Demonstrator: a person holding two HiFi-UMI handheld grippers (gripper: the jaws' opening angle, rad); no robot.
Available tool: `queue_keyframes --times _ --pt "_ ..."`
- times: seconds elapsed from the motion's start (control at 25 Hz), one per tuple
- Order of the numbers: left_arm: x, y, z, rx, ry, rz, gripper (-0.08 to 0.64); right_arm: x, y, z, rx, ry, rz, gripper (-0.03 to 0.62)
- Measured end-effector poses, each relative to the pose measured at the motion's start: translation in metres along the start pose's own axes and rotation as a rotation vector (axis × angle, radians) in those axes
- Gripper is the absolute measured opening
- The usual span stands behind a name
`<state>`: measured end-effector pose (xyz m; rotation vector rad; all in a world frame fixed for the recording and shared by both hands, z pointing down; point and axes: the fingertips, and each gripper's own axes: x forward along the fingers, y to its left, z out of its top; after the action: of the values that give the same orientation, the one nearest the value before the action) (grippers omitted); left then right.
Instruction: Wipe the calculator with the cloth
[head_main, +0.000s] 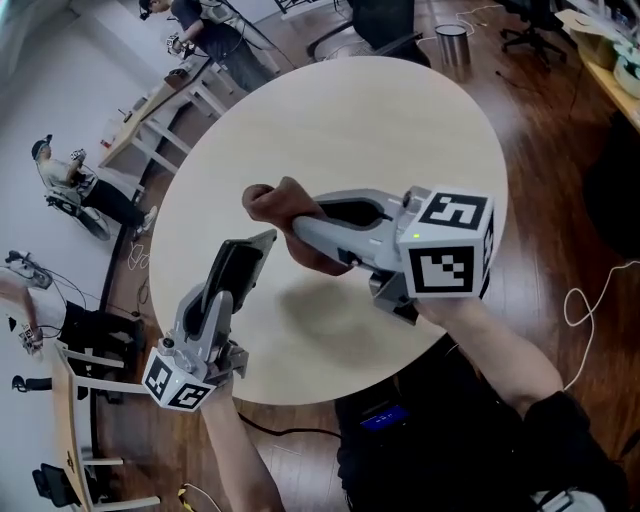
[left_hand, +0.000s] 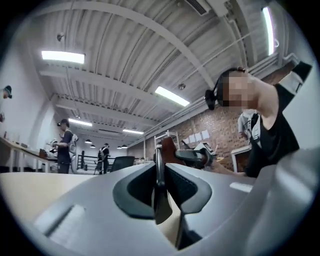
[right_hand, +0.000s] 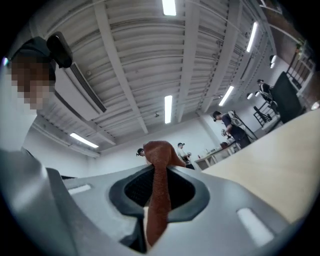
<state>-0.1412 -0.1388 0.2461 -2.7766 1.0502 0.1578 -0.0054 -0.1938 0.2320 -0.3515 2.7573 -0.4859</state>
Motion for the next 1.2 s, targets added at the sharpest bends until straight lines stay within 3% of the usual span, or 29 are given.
queue_keyframes --times 0.12,0.24,0.32,0.48,0.64,0.72,0.84,0.96,1.04,1.2 --pt "-0.004 -0.013 0.009 -0.015 -0.064 -0.094 0.057 0.028 0.041 0.026 -0.058 -0.029 0.116 0.049" --pt "0.004 -0.028 0.010 -0.012 -0.087 -0.143 0.057 0.043 0.058 0.017 -0.095 0.034 0.171 0.049" --pt "0.004 -0.034 0.011 -0.015 -0.106 -0.161 0.058 0.039 0.050 0.007 -0.111 0.063 0.142 0.049" --pt "-0.020 -0.033 0.028 -0.041 -0.199 -0.194 0.058 0.035 0.004 -0.032 -0.103 0.157 -0.013 0.049" --pt "-0.039 -0.029 0.025 -0.038 -0.181 -0.188 0.058 0.033 -0.017 -0.050 -0.027 0.172 -0.104 0.050" --pt "-0.037 -0.027 0.020 -0.036 -0.171 -0.178 0.058 0.032 -0.001 -0.029 -0.045 0.117 -0.068 0.049" --pt "-0.019 -0.028 0.014 -0.037 -0.154 -0.177 0.058 0.037 0.050 0.015 -0.122 0.033 0.084 0.049" --pt "-0.010 -0.033 0.014 -0.043 -0.160 -0.194 0.058 0.047 0.088 0.022 -0.220 0.044 0.175 0.050" --pt "-0.010 -0.037 0.014 -0.049 -0.169 -0.201 0.060 0.049 0.089 0.013 -0.244 0.061 0.169 0.049" --pt "-0.018 -0.039 0.025 -0.081 -0.251 -0.223 0.060 0.037 0.051 -0.002 -0.163 0.083 0.089 0.049"
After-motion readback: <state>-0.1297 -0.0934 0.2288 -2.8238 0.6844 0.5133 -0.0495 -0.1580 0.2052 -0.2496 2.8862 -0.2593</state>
